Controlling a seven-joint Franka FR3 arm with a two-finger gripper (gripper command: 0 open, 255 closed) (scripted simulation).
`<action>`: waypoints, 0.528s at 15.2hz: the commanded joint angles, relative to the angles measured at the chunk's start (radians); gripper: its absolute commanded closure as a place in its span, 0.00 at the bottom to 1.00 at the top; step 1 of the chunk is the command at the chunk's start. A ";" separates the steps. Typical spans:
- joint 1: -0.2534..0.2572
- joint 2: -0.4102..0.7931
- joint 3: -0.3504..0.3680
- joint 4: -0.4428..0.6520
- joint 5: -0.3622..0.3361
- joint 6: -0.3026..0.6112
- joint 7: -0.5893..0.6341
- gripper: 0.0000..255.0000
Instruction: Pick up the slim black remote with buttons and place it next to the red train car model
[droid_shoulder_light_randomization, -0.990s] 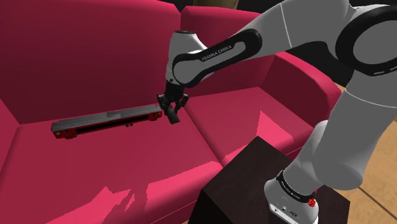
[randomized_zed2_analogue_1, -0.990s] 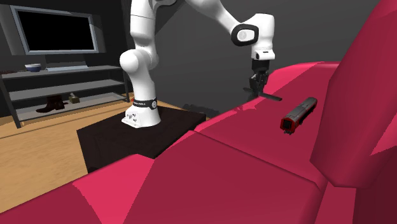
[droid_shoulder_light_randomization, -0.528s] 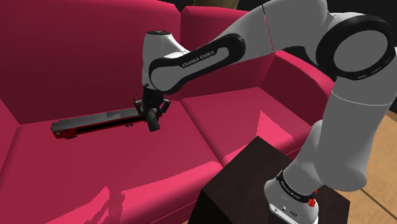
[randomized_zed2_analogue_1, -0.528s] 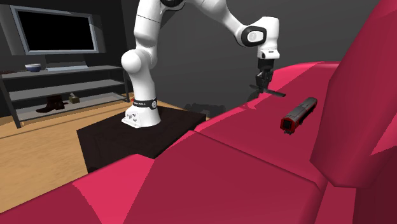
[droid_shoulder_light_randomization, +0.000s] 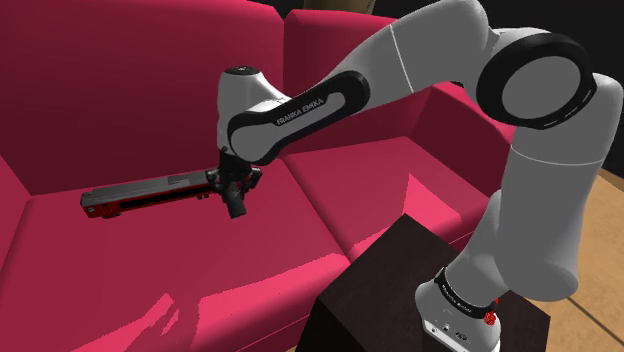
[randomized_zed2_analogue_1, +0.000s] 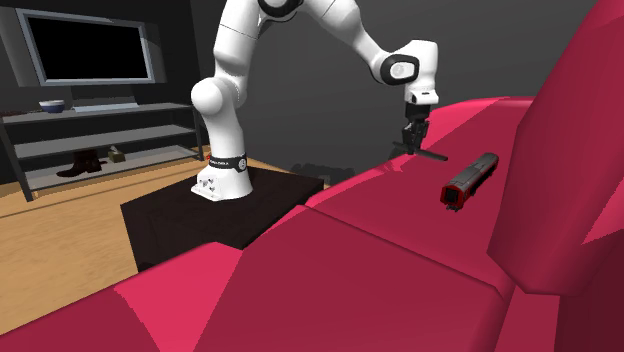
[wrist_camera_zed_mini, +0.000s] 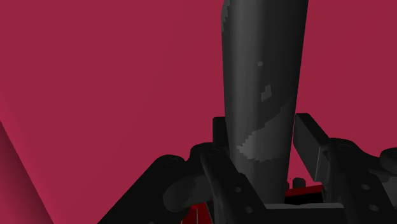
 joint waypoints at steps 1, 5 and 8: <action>0.002 0.017 -0.001 -0.007 -0.002 0.025 0.001 1.00; 0.004 0.051 -0.003 -0.016 -0.006 0.067 0.002 1.00; 0.005 0.077 -0.005 -0.021 -0.008 0.098 0.002 1.00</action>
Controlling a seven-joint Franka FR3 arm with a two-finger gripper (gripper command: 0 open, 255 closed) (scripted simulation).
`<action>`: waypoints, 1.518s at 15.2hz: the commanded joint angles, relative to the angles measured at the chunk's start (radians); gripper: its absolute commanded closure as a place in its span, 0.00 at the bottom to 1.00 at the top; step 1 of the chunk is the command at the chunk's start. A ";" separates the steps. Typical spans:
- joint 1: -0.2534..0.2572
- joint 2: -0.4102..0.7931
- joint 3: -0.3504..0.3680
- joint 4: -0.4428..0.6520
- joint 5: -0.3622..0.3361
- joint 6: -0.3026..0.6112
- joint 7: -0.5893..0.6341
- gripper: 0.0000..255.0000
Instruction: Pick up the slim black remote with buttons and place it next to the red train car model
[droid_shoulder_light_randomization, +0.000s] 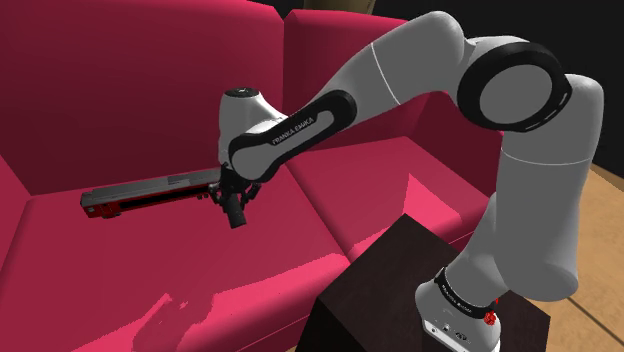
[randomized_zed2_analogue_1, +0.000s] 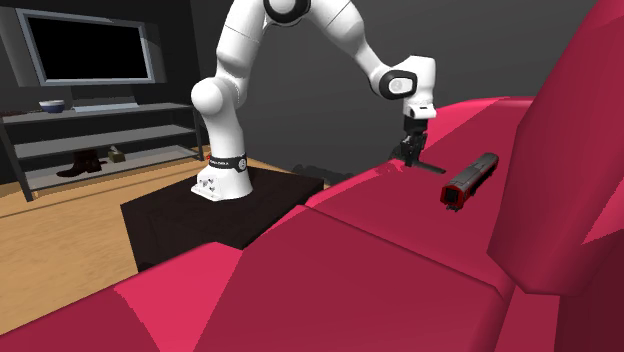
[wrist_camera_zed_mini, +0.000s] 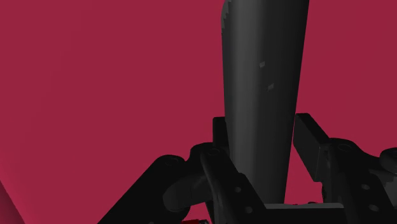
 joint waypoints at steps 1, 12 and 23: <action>0.002 0.019 -0.001 -0.003 -0.002 0.023 0.001 1.00; 0.009 0.128 -0.010 0.000 -0.013 0.129 0.003 1.00; 0.010 0.147 -0.011 0.003 -0.014 0.145 0.003 0.00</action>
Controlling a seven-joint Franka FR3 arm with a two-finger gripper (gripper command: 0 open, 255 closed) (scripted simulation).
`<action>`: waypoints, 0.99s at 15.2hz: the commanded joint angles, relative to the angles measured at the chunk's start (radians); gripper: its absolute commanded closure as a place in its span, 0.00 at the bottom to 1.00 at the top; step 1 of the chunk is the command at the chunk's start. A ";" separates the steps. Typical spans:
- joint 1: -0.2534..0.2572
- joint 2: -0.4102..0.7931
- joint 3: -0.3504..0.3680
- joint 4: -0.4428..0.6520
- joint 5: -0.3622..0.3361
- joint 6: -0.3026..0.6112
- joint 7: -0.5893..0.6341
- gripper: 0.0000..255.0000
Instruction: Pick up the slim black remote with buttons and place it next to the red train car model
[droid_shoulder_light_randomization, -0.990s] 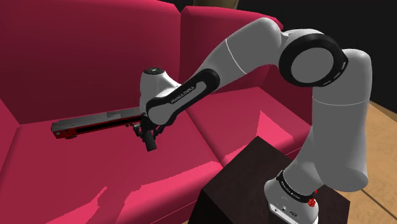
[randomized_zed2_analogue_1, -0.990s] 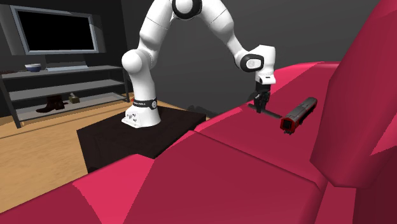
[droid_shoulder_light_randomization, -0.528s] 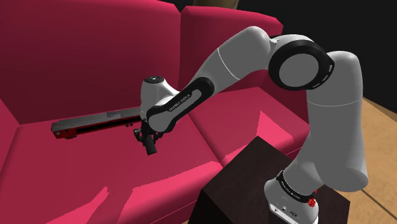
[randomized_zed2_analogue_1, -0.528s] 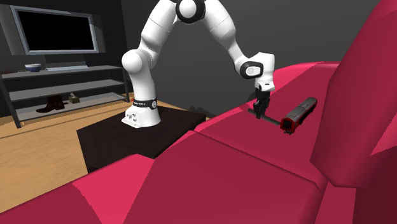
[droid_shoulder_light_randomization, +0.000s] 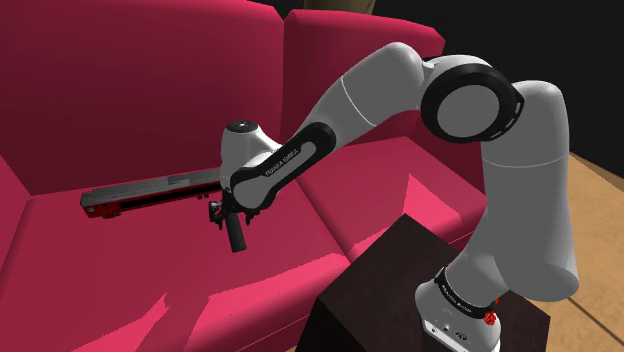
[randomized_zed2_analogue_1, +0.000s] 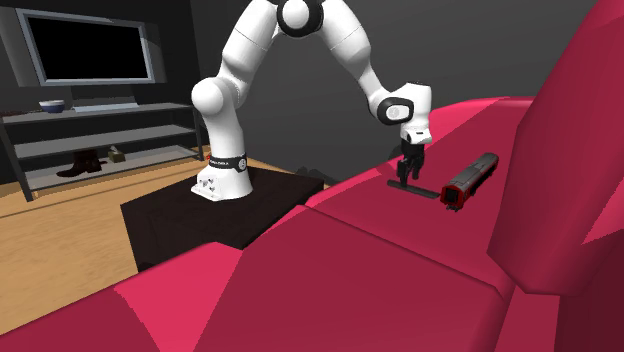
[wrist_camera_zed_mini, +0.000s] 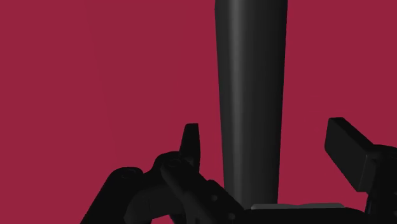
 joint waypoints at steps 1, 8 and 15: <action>0.000 0.000 0.000 0.000 0.000 0.000 0.000 0.00; -0.012 -0.104 0.008 -0.020 0.010 -0.084 -0.007 0.00; -0.012 -0.104 0.008 -0.020 0.010 -0.084 -0.007 0.00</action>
